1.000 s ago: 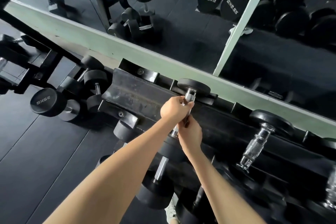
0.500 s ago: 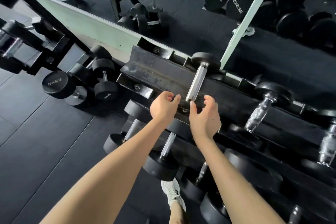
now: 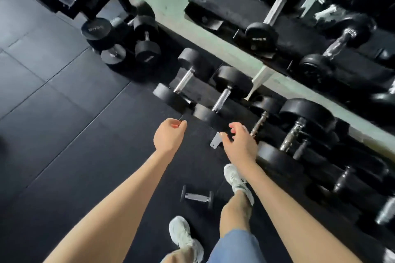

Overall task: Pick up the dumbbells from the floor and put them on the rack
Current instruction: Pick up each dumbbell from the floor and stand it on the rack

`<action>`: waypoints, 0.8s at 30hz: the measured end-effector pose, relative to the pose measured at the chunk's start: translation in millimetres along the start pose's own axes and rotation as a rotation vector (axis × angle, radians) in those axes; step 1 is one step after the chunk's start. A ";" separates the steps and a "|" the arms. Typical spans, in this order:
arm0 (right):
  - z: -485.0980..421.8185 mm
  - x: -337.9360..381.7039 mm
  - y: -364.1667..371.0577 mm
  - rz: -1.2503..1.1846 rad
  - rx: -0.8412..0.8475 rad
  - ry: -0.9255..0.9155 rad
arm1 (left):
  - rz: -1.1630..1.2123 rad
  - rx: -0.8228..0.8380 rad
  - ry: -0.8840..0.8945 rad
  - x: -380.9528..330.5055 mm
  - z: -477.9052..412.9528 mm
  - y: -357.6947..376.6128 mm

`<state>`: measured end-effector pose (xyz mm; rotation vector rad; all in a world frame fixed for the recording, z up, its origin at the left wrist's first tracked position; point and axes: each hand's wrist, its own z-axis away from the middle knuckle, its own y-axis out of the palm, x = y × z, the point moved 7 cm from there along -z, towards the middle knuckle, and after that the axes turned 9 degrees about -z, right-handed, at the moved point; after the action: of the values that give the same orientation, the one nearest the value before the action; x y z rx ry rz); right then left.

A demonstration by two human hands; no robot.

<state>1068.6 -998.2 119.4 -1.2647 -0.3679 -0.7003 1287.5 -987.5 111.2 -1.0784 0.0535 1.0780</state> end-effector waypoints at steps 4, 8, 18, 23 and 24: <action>48.7 -42.2 58.8 0.159 0.251 0.034 | 0.022 0.016 -0.147 91.9 19.1 22.5; 77.1 -96.5 113.1 0.294 0.451 0.086 | 0.005 0.068 -0.282 167.5 32.3 73.3; 60.5 -254.6 281.4 0.445 0.759 0.060 | 0.177 0.192 -0.636 326.6 29.1 292.7; 24.2 -343.8 383.0 0.494 0.829 0.006 | 0.554 0.245 -0.828 395.6 -15.6 424.5; 17.3 -360.2 402.3 0.513 0.837 -0.009 | 0.608 0.259 -0.853 407.2 -26.7 446.5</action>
<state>1069.5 -828.2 -393.5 -0.5170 -0.2778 -0.0613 1186.2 -708.5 -415.9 -0.2944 -0.1687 1.9503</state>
